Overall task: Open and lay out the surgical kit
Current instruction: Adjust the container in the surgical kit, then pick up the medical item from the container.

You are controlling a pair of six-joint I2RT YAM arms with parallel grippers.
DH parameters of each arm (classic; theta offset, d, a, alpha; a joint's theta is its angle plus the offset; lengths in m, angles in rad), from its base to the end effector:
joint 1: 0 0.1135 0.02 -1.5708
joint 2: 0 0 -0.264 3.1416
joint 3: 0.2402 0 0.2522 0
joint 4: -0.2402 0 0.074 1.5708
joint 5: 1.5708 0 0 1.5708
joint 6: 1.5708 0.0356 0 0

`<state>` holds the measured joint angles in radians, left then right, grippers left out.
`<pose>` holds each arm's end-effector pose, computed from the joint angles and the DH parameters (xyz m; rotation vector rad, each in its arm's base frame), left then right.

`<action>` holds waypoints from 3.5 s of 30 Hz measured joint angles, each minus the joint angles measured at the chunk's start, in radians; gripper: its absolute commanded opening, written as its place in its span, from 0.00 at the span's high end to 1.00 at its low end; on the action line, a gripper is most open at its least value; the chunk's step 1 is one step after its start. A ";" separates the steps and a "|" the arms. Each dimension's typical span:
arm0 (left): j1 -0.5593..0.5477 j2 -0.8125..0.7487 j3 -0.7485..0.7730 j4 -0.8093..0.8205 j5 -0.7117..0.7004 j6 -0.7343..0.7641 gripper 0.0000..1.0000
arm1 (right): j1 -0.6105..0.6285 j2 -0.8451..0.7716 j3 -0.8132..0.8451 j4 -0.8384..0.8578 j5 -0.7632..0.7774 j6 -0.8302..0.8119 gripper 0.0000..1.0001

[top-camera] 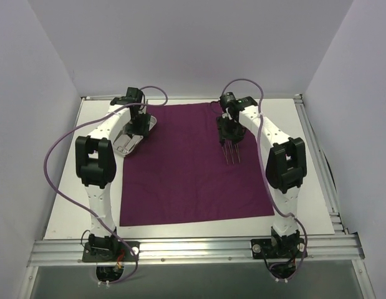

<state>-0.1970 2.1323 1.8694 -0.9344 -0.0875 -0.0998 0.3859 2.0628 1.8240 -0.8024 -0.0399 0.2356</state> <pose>0.4445 -0.0855 0.2293 0.1113 2.7571 0.0424 0.4185 0.1715 0.2520 -0.2122 2.6280 0.2687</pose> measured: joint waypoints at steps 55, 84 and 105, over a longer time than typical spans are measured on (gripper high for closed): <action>0.039 0.248 0.322 -0.158 0.023 -0.076 0.98 | -0.039 -0.096 -0.122 0.022 -0.062 -0.020 0.55; -0.093 0.393 0.540 -0.238 -0.004 -0.154 0.54 | -0.011 -0.137 -0.169 0.013 -0.054 0.017 0.54; 0.097 0.266 0.553 -0.172 0.023 -0.095 0.51 | 0.022 -0.134 -0.166 0.006 -0.054 0.029 0.53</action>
<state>-0.1005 2.3978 2.4222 -1.1065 -0.0643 -0.1951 0.4076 1.9293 1.6581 -0.7967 -0.0937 0.2642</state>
